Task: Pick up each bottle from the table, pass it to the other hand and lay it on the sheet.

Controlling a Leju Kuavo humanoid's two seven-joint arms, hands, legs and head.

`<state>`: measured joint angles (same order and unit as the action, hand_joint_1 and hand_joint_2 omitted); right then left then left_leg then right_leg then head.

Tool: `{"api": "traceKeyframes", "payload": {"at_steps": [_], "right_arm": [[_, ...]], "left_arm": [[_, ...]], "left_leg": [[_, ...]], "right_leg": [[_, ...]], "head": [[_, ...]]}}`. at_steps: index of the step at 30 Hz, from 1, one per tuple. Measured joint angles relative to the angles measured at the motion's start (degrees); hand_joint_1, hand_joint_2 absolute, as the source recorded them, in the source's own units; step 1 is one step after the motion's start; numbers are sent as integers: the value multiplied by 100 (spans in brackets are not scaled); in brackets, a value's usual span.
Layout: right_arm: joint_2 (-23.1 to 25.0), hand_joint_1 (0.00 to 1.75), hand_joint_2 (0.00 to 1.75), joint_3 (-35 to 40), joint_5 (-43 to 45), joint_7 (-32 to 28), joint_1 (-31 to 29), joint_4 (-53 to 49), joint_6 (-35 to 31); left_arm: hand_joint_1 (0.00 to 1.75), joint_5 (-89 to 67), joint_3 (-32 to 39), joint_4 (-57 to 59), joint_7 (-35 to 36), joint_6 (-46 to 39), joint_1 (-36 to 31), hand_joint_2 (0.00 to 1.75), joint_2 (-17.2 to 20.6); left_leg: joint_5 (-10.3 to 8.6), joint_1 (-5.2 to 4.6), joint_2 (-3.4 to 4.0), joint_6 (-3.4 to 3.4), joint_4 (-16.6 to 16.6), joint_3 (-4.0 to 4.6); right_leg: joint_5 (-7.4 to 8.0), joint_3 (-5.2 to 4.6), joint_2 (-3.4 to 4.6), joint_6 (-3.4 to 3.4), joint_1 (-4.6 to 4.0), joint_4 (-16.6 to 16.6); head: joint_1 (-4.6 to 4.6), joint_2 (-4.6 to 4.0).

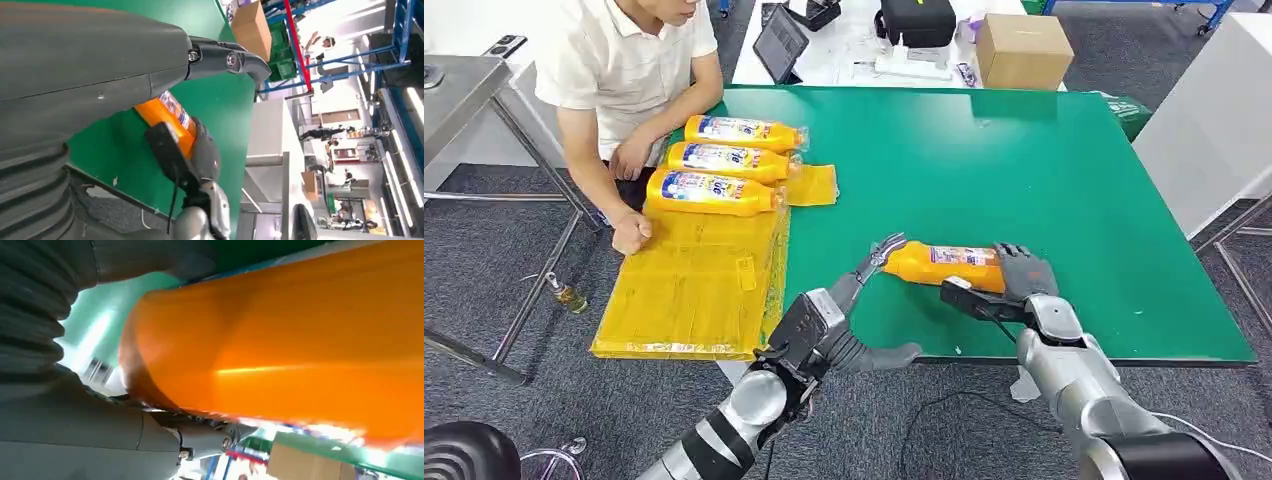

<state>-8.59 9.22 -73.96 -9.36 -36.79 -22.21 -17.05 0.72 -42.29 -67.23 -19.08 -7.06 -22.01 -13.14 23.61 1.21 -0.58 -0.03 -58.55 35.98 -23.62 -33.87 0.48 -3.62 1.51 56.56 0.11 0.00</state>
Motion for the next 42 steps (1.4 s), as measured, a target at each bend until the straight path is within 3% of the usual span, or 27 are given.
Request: {"api": "traceKeyframes", "payload": {"at_steps": [7,13,17,30,33,38,42], "right_arm": [[2,175,175,-229,795,-691,116,-83,22],[63,175,175,-378,1345,-1256,393,-157,-520],[166,175,175,-516,1921,-1582,556,-221,-792],[299,175,175,-714,2463,-1830,796,-469,-968],[336,175,175,-787,3134,-1993,1198,-949,-1084],[380,175,175,-798,4024,-1877,2306,-2480,-1087],[560,175,175,-811,4476,-1998,2969,-3421,-1054]], "left_arm": [[0,35,11,0,2,59,2,175,20],[0,50,13,0,-67,46,5,175,20],[0,166,103,-35,-324,-493,128,175,-18],[0,426,350,-210,-663,-1150,499,175,-100],[0,879,571,-385,-1158,-1724,932,175,-94],[0,1685,1028,-800,-1530,-1799,1867,175,94],[0,2274,1158,-1119,-1105,-1391,2205,175,232]], "left_leg": [[1,3,1,-1,0,0],[2,2,1,-1,1,1],[2,2,2,-1,1,1],[2,2,2,-1,1,8],[5,2,-4,-4,1,9],[26,5,-12,-2,3,22],[27,4,-12,-2,4,49]], "right_leg": [[-1,-1,0,0,-3,0],[-1,-1,0,1,-2,0],[0,-4,1,1,-2,1],[-1,-7,1,1,-1,1],[-7,-7,-3,1,-2,1],[-31,-14,-8,2,-5,2],[-33,-36,-10,2,-4,3]], "head": [[0,0],[0,0],[-2,0],[0,0],[0,0],[2,0],[-2,0]]}}
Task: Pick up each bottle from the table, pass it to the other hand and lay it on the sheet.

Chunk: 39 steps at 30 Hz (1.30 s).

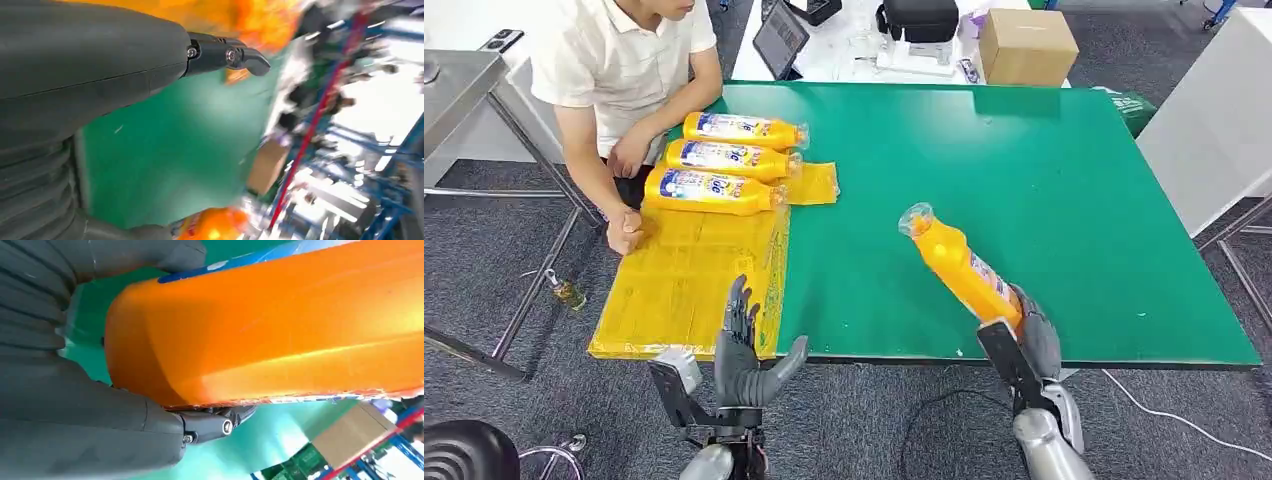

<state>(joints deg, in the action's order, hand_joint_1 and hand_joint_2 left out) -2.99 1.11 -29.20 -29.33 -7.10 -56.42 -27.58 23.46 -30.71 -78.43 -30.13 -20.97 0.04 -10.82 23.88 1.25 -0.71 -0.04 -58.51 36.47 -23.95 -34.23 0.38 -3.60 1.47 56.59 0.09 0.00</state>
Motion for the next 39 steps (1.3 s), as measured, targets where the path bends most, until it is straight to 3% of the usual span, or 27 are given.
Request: {"api": "traceKeyframes", "payload": {"at_steps": [4,12,19,39], "right_arm": [[275,175,175,217,190,-229,286,-623,129],[553,175,175,960,343,-220,528,-1225,157],[671,175,175,1716,253,-218,533,-1186,275],[743,173,175,2621,338,-328,188,-786,363]], "left_arm": [[0,686,24,-131,423,618,73,175,83],[0,941,101,-170,596,791,74,175,92],[0,1192,127,-100,753,1035,-77,175,92],[0,982,-48,22,751,1413,-450,175,85]], "left_leg": [[0,0,8,0,0,-2],[-2,0,4,0,0,-3],[-2,0,4,0,0,-3],[-3,0,8,-1,0,-3]], "right_leg": [[1,-5,2,1,0,0],[2,-4,0,2,1,0],[2,-7,0,2,2,0],[2,-6,2,2,1,1]], "head": [[0,0],[2,0],[2,0],[7,0]]}}
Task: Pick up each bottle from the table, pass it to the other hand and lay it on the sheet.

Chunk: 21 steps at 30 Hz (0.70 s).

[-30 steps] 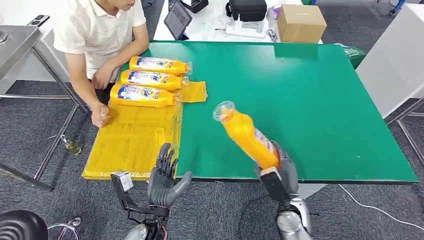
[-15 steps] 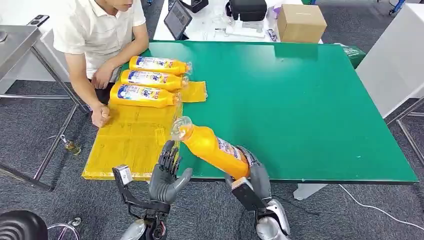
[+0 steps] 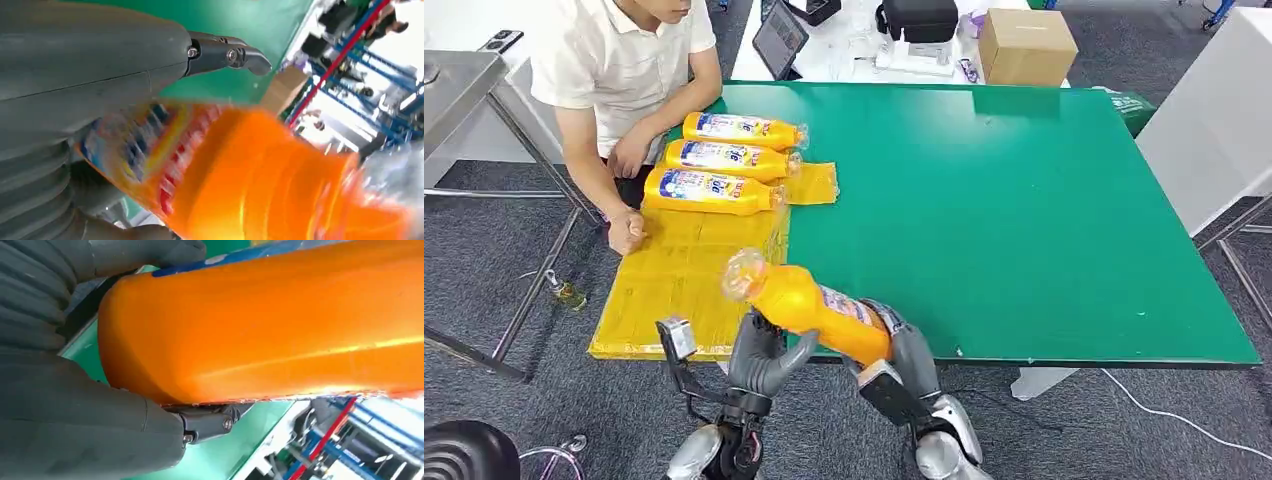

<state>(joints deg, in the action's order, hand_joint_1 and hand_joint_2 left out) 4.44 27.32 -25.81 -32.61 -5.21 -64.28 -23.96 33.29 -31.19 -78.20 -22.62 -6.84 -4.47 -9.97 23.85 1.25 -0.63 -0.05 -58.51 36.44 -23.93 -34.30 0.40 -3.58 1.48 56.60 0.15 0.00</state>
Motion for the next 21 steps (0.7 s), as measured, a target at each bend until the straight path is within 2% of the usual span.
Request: {"api": "traceKeyframes", "payload": {"at_steps": [8,20,21], "right_arm": [[17,175,175,474,-74,39,-225,155,-11],[-28,171,175,701,-260,256,-345,175,-68],[-31,175,175,706,-260,258,-348,175,-68]], "left_arm": [[0,-76,-114,430,127,194,-306,175,-15],[0,-162,-120,804,212,503,-502,175,-52],[0,-162,-120,813,214,505,-503,175,-55]], "left_leg": [[0,-1,-1,0,0,1],[0,-1,0,0,0,0],[0,-1,0,0,0,0]], "right_leg": [[0,0,0,0,1,0],[0,-1,0,0,1,0],[0,-1,0,0,1,0]], "head": [[-4,0],[-2,0],[-4,0]]}}
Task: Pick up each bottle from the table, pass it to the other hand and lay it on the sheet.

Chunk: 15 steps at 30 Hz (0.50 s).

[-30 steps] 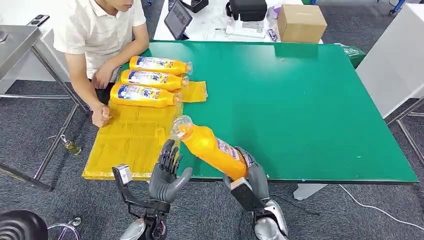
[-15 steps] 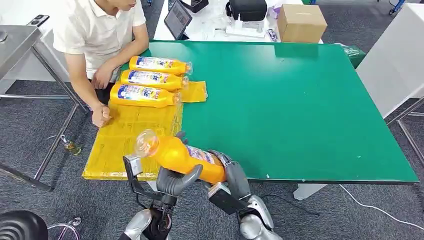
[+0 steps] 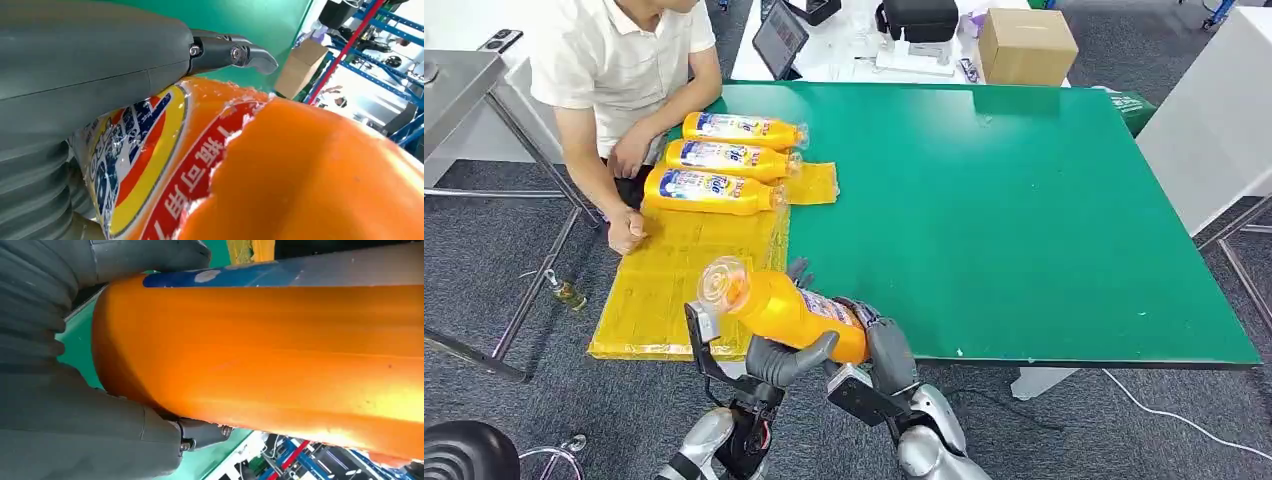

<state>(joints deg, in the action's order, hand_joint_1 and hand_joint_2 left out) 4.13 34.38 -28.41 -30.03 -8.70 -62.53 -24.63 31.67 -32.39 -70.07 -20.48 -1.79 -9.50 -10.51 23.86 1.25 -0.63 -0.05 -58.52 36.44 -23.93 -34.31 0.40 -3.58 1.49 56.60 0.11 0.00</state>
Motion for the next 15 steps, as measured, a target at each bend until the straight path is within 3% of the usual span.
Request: {"api": "traceKeyframes", "payload": {"at_steps": [1,2,3,5,6,7,10,11,15], "right_arm": [[-2,173,175,2,0,0,-2,0,0],[-2,171,175,2,0,0,-4,0,0],[-2,171,175,4,-7,0,-7,0,0],[-4,145,175,6,-17,0,-7,0,11],[-7,19,175,7,-17,0,-8,0,26],[-22,0,175,9,-17,0,-22,-4,76],[-63,0,175,61,-22,-2,-84,-7,274],[-83,0,0,94,-28,-4,-105,-9,389],[-146,0,0,205,-26,-140,-162,-9,671]], "left_arm": [[0,0,0,13,0,2,-1,175,-4],[63,0,0,26,0,2,-4,175,-7],[175,-2,0,44,0,7,-10,175,-7],[175,0,0,70,7,70,-21,175,-9],[175,0,4,81,7,103,-28,175,-11],[175,9,18,105,0,192,-45,175,-11],[175,121,81,131,-46,365,-64,175,-11],[175,212,124,131,-46,447,-65,175,-9],[175,739,304,116,70,1089,-27,175,29]], "left_leg": [[0,0,0,0,0,0],[0,0,0,0,0,0],[0,0,0,0,0,0],[0,0,0,0,0,0],[0,0,0,0,0,0],[0,0,0,0,0,0],[0,0,3,0,0,-1],[0,0,2,0,0,-1],[-1,0,3,0,0,-1]], "right_leg": [[0,0,0,0,0,0],[0,0,0,0,0,0],[0,0,0,0,0,0],[0,0,0,0,0,0],[0,0,0,0,0,0],[0,0,0,0,0,0],[0,0,1,0,0,0],[0,0,1,0,0,0],[1,1,2,0,0,1]], "head": [[2,0],[0,0],[2,0],[0,0],[2,0],[0,0],[0,0],[0,0],[-7,0]]}}
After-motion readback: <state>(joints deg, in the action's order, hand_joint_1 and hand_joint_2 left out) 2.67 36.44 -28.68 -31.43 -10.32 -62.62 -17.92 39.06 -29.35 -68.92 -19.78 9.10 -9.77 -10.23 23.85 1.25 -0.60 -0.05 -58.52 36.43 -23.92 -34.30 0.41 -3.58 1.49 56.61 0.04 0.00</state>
